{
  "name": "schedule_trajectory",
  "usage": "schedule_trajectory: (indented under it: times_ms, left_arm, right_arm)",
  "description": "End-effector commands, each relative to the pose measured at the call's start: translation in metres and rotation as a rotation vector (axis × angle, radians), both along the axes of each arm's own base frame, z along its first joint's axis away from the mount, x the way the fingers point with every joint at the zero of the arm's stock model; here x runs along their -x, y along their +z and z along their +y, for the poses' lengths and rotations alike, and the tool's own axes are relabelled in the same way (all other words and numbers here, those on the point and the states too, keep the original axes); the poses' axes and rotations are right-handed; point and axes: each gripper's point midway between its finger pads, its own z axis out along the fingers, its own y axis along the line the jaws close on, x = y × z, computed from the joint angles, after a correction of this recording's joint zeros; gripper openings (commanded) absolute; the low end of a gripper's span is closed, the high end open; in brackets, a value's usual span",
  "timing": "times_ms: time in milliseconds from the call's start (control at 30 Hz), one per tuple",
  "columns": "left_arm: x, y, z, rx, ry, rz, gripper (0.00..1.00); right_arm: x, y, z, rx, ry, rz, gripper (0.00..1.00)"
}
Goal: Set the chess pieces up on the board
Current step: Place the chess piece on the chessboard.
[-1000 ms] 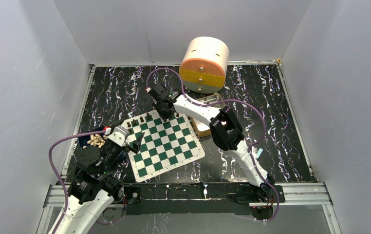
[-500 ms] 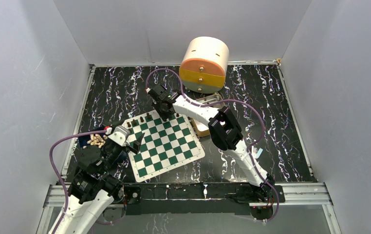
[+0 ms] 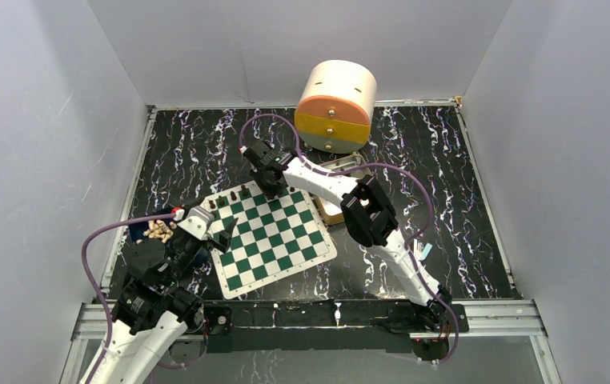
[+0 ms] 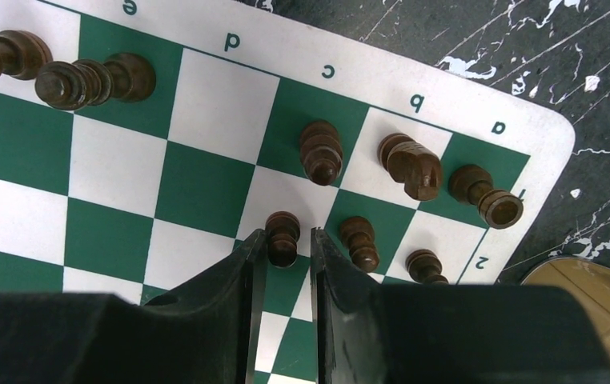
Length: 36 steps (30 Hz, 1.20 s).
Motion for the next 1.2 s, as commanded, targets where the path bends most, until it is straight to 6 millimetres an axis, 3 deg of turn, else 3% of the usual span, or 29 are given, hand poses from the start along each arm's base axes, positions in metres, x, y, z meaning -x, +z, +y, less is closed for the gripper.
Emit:
schedule_trajectory:
  times_ms: [0,333,667,867,1167]
  left_arm:
    - [0.000,0.014,0.001,0.008,0.003,-0.031,0.93]
    - [-0.001,0.011,-0.001,0.003,-0.001,-0.018,0.93]
    - [-0.006,0.003,-0.003,0.014,0.004,0.020,0.93]
    - [-0.018,-0.009,-0.004,0.058,0.060,0.113,0.95]
    - [-0.049,-0.024,0.012,0.165,0.313,0.310,0.96]
  right_arm:
    - [-0.015,0.042,0.013,-0.076,-0.005,-0.084,0.35]
    - [-0.013,0.082,0.017,-0.153,0.005,-0.115,0.41]
    - [-0.005,0.131,0.000,-0.233,-0.020,-0.169,0.44]
    - [-0.015,0.149,-0.039,-0.239,-0.103,-0.217,0.43]
    - [-0.032,0.145,-0.136,-0.178,-0.253,-0.273,0.43]
